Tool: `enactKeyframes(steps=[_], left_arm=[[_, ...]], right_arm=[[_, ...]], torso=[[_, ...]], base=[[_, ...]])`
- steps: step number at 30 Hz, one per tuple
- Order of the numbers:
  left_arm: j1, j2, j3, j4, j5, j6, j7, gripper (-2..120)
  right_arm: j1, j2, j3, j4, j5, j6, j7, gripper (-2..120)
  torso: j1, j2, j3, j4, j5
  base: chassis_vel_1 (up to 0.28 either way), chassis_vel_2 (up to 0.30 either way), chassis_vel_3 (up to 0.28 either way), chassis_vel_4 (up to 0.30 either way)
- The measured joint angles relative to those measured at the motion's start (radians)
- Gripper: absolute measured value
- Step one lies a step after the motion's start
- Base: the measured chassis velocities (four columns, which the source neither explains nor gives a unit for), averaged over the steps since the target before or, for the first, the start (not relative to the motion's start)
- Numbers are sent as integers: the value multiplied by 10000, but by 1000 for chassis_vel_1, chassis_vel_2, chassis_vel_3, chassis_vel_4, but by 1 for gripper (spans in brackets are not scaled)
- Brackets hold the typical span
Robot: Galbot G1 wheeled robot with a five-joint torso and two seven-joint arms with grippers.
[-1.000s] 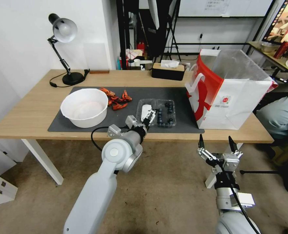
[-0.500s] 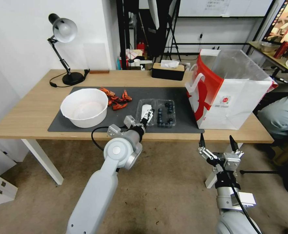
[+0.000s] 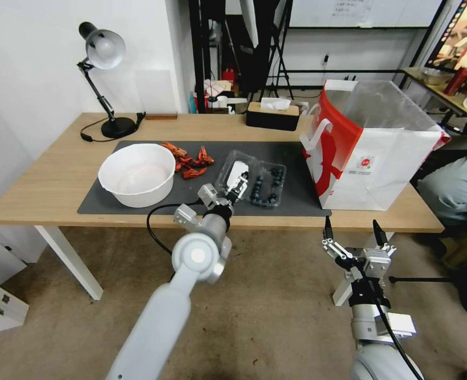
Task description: Close the takeout container lid, then place the container into the takeout bag.
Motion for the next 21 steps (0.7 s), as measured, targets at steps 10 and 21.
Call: enactKeyframes(steps=[10, 21], left_arm=[[-242, 395, 434, 438, 1366, -814, 1506, 100], [-771, 799, 703, 283, -254, -667, 2035, 100]], right_arm=[[-36, 24, 7, 0, -37, 55, -25, 100], [-40, 23, 51, 60, -39, 63, -45, 100]], torso=[[0, 1, 0, 0, 0], [0, 1, 0, 0, 0]], base=[[0, 0, 0, 0], [0, 0, 0, 0]])
